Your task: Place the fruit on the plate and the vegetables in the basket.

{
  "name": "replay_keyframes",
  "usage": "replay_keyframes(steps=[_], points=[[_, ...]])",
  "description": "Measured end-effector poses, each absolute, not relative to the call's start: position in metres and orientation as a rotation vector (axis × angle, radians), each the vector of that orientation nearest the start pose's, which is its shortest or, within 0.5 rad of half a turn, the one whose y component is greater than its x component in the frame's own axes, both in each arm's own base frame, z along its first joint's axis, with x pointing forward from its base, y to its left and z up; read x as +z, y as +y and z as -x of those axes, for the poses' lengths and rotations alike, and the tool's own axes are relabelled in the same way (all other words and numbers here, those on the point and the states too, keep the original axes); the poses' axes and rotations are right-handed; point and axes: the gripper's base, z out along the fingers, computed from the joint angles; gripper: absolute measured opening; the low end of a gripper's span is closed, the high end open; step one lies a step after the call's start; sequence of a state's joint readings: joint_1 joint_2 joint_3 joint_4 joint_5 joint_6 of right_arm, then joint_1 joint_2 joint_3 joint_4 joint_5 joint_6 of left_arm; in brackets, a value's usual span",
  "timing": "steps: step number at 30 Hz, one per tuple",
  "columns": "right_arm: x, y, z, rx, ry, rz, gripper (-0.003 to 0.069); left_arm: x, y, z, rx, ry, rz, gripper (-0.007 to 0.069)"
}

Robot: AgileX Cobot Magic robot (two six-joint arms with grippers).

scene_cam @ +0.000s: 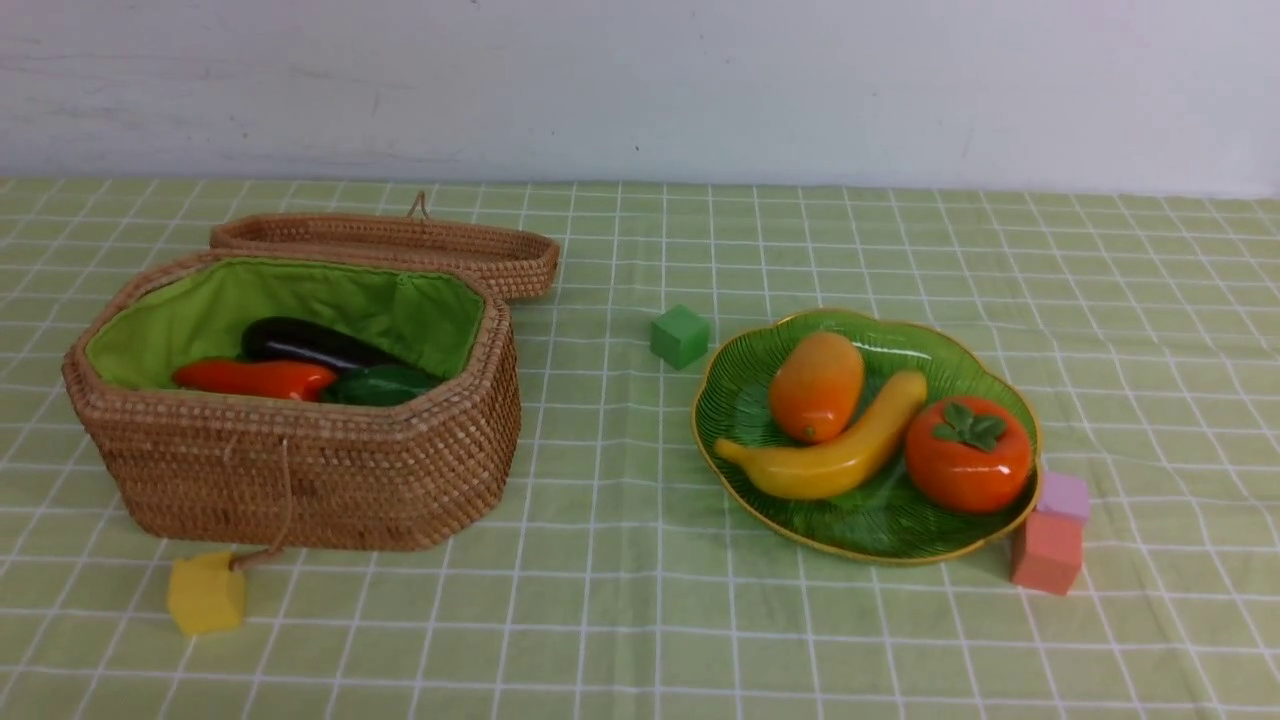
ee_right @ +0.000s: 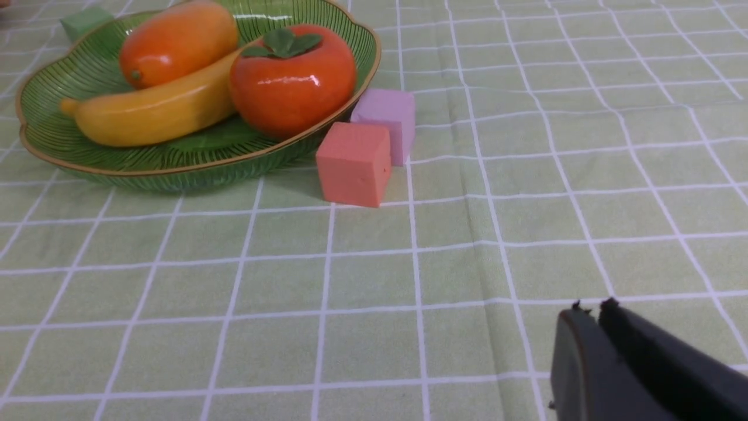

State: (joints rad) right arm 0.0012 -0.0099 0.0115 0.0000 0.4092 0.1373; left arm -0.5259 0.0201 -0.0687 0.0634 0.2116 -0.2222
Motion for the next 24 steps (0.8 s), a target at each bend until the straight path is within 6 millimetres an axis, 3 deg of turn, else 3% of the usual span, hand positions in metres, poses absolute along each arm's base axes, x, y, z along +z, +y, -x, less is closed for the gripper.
replay_keyframes(steps=[7, 11, 24], points=[[0.173, 0.000, -0.051, 0.094, 1.891, -0.129, 0.0050, 0.197, -0.013, -0.055, -0.356, 1.614, 0.006, -0.0013], [0.173, 0.000, -0.051, 0.095, 1.888, -0.129, 0.0056, 0.172, -0.009, -0.053, -0.311, 1.859, 0.118, -0.0013], [0.173, 0.000, -0.051, 0.095, 1.888, -0.129, 0.0078, 0.170, -0.009, -0.052, -0.322, 1.891, 0.139, -0.0013]])
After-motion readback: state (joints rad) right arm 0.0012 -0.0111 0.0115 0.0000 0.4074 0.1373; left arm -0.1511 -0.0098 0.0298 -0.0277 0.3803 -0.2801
